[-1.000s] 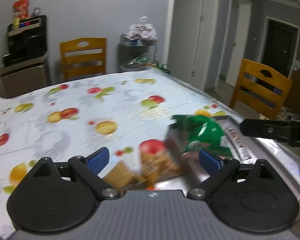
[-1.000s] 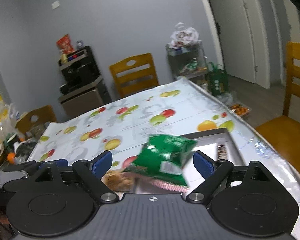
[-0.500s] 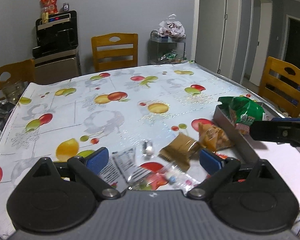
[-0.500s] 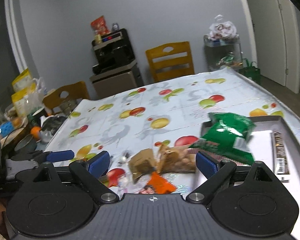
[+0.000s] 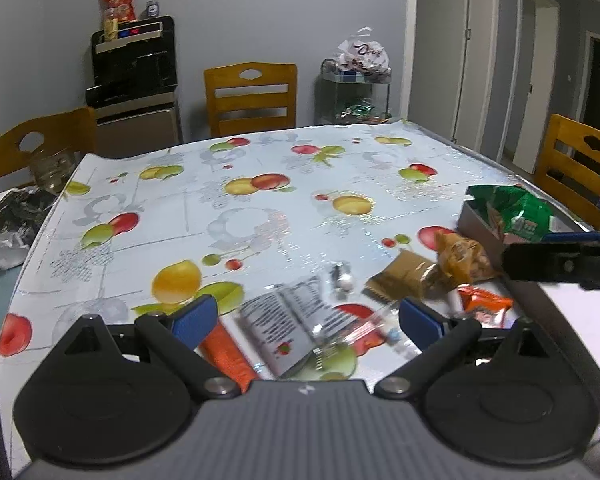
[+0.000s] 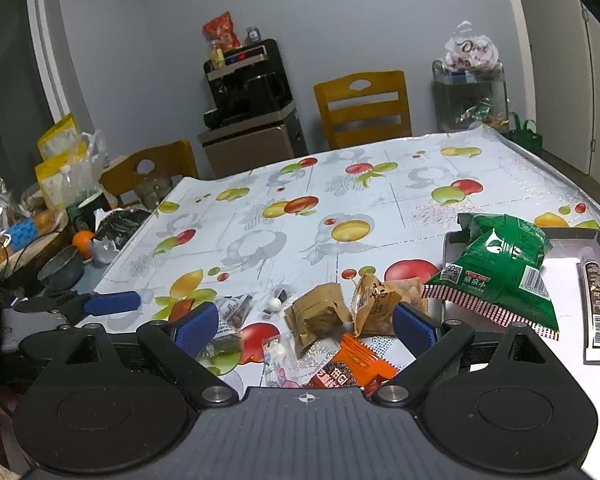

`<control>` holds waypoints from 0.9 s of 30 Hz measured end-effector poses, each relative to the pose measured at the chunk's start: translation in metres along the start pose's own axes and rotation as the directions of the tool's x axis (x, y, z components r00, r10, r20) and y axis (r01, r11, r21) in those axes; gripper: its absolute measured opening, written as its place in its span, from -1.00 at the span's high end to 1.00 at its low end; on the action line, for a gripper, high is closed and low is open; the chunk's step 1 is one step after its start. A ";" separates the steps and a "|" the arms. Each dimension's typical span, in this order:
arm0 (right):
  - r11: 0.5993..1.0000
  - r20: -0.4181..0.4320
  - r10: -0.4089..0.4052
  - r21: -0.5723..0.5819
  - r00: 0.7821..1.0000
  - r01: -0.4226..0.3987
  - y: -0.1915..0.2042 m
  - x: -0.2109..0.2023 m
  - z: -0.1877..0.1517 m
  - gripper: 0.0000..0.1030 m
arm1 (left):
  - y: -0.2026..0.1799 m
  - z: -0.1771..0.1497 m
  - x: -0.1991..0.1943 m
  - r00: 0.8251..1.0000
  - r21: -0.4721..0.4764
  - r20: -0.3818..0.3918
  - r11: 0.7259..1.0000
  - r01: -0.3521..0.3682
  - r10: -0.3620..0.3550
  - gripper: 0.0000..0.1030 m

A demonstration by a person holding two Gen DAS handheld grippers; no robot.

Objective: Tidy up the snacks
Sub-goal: 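Grasp the orange-red bar with the left tool while the right tool grasps the orange TAGI packet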

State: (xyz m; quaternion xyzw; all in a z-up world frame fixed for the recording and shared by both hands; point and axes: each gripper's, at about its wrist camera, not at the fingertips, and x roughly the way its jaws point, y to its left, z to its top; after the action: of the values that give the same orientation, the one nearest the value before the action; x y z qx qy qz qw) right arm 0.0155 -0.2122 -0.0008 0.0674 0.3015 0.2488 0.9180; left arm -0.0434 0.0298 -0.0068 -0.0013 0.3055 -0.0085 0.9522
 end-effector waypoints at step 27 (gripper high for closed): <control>0.991 -0.117 -0.130 -0.028 0.985 0.127 0.007 0.051 -0.034 -0.60 | 0.065 -0.034 0.045 0.987 -0.136 -0.078 0.979 -0.150 0.141 -0.91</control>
State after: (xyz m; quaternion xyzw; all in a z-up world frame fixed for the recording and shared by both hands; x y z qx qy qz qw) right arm 0.0275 -0.1814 -0.0525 0.0233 0.3567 0.1959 0.9131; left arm -0.0254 0.0938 -0.0617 -0.0464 0.3369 0.0829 0.9367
